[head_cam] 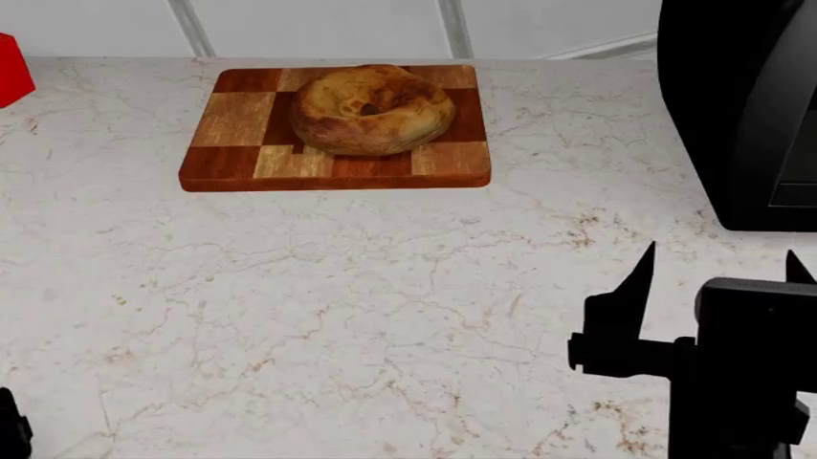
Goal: Pick up the wedge of cheese and place it on the slice of bread to prepare a simple cheese on bread dish.
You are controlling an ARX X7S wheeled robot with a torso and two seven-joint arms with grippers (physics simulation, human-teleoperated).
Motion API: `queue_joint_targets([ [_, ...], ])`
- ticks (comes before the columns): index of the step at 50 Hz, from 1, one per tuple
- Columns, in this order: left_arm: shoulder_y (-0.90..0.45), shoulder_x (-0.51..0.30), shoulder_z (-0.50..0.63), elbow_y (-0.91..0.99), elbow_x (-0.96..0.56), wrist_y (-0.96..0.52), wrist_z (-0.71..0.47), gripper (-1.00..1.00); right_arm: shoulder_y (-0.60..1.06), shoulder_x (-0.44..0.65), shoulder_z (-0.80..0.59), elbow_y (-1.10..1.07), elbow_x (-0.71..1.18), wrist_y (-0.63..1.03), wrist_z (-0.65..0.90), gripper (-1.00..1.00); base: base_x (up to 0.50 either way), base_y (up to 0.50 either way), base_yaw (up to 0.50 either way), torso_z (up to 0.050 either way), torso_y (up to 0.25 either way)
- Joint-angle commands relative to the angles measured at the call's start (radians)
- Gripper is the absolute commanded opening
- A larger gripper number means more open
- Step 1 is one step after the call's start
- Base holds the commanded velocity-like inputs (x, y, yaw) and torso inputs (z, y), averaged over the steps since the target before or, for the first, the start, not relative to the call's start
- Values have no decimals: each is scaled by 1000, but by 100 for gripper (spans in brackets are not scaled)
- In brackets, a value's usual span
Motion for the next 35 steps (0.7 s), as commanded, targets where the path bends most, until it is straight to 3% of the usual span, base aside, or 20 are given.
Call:
queue_joint_targets([
  [1,23,4,12,-98,56,21,-5,-100,-2,3,-6,-8,1,7,4,100,0,0,0,0,0],
  [20,48,-5,-2,3,26,-23,-22,-100,-7,7,3,-15,11,8,9,100,2,1,0,0,0],
  [35,-74,-32,-53,286,-138,-290,-94,-100,0,6,-2,-2,15,-1,9,100,0,0,0,0,0],
])
